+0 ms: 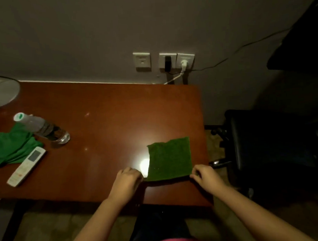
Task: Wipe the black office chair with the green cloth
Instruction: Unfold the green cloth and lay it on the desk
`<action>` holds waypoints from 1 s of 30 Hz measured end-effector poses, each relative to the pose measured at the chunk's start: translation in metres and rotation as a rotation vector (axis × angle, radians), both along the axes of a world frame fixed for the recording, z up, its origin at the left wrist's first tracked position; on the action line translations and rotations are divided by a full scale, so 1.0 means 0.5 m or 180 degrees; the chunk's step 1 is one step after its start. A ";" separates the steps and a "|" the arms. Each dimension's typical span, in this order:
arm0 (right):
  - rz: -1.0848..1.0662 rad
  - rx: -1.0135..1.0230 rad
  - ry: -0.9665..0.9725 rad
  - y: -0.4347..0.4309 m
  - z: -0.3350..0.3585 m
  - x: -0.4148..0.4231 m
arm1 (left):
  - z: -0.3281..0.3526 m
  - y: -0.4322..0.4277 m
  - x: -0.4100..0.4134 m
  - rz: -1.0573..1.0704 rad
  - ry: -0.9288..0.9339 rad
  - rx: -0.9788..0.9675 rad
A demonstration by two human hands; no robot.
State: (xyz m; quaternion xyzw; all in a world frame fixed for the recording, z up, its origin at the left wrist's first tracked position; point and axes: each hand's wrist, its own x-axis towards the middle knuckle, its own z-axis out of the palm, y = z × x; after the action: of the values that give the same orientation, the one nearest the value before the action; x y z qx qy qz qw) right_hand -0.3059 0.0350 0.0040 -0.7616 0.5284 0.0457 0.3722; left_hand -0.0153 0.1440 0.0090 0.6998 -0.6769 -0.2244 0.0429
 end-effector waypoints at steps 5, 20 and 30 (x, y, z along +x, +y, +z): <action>-0.0251 0.0202 0.0071 0.051 -0.034 -0.031 | -0.042 0.003 -0.012 -0.0023 0.0132 0.0247; -0.0172 -0.0498 0.0421 -0.025 -0.068 0.008 | -0.060 -0.123 -0.042 -0.0095 0.0009 0.0063; 0.0453 -0.0926 0.0870 0.051 -0.100 0.005 | -0.141 -0.053 -0.083 -0.0879 -0.0796 0.1098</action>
State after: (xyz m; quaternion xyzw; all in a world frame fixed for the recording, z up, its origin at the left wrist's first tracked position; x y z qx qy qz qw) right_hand -0.3036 0.0606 -0.0459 -0.8294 0.5200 0.0980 0.1791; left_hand -0.0568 0.1174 -0.0617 0.6199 -0.7178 -0.2520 -0.1922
